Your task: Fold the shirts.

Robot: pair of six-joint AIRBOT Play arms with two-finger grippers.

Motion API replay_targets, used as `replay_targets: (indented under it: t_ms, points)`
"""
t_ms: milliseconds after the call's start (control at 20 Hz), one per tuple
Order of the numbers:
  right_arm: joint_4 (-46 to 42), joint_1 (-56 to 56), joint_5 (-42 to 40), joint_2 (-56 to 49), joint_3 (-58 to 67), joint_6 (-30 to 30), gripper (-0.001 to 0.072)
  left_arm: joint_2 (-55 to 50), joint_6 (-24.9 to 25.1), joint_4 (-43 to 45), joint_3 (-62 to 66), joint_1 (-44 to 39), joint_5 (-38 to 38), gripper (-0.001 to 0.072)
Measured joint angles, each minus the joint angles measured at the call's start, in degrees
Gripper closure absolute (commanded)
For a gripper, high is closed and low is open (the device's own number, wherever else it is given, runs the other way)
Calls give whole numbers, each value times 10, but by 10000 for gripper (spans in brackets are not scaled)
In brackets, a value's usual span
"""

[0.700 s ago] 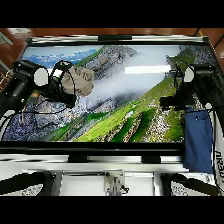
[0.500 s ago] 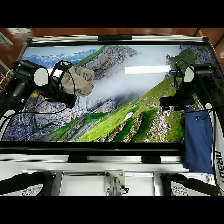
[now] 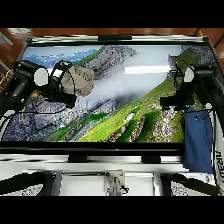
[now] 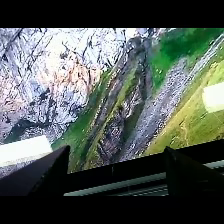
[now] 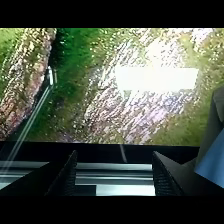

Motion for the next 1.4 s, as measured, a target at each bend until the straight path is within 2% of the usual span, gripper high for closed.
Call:
replay_targets:
  t_ms: [300,450,600,850,1150,1200,1250,1300,1400]
  points:
    - [0,0,-8,0,0,2,129,0,-9,-3,0,0,9,2]
    - [0,0,-21,0,0,6,129,-4,-19,-12,0,-1,51,1]
    - [0,0,-40,0,0,10,129,-28,-26,-17,7,8,123,-13]
    - [19,0,-75,0,0,21,129,-164,-45,-18,101,78,193,-13]
    - [61,0,-97,0,0,24,129,-323,-49,-74,209,120,247,-6]
    - [64,0,-99,0,0,25,129,-340,-49,-87,216,122,255,158]
    - [67,0,-101,0,0,26,129,-352,-49,-97,220,124,262,466]
    - [70,0,-101,0,0,25,129,-363,-50,-107,224,125,266,669]
    - [75,0,-103,0,0,25,129,-373,-50,-118,233,127,270,667]
